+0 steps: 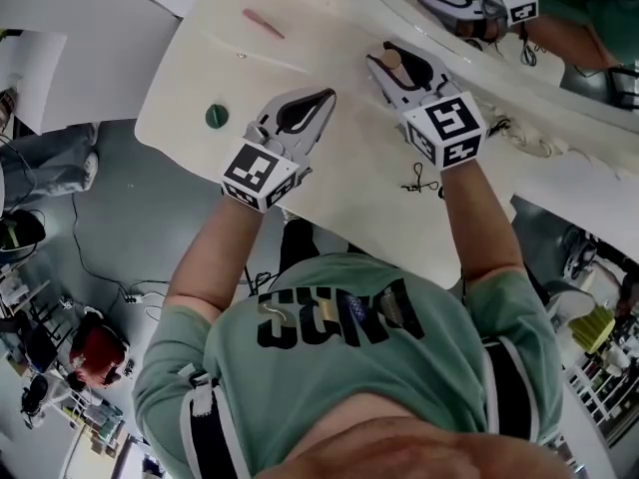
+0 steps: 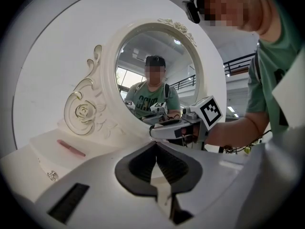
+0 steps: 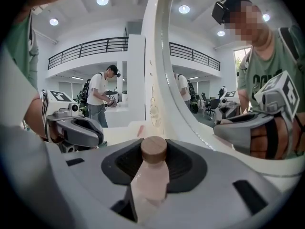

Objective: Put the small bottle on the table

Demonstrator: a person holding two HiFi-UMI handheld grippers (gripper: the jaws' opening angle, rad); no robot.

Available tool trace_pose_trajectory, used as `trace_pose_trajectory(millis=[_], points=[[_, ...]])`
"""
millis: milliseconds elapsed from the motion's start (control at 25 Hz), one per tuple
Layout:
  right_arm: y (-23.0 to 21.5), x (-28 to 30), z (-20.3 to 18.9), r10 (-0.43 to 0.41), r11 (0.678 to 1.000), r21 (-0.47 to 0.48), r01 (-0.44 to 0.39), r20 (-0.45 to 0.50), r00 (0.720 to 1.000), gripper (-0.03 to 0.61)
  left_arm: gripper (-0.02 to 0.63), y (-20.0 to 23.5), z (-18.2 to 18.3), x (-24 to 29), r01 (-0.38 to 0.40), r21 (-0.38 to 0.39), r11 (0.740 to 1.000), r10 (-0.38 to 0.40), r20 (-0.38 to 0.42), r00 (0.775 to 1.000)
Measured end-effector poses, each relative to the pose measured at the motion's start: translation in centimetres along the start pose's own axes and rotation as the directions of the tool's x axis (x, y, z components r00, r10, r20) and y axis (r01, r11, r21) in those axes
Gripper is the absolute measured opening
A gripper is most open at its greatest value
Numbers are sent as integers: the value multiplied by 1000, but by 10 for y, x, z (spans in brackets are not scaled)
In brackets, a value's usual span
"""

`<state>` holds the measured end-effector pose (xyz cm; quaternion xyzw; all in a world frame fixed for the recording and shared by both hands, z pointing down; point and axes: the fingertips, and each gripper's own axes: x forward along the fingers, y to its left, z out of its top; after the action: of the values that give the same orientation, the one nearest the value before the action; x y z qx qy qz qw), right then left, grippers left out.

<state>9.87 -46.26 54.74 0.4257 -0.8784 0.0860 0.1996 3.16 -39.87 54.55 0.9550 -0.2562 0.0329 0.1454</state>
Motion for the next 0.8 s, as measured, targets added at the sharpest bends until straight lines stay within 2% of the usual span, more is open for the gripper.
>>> trace_pose_trajectory(millis=[280,520,800], points=[[-3,7,-9,-3,1000,13,3,-5,1000,129,9,2,-4,6,9,-1,1000,-9,-3,1000],[-4,10,-8,-2,1000,31,1,40,999,129,9,3,-7,10,14,-19,1000,-14,1,1000],[-4,9,-7,-23,1000,8,22,59,998,138,9,2,-6,9,10,-9,1000,-10,10,1000]])
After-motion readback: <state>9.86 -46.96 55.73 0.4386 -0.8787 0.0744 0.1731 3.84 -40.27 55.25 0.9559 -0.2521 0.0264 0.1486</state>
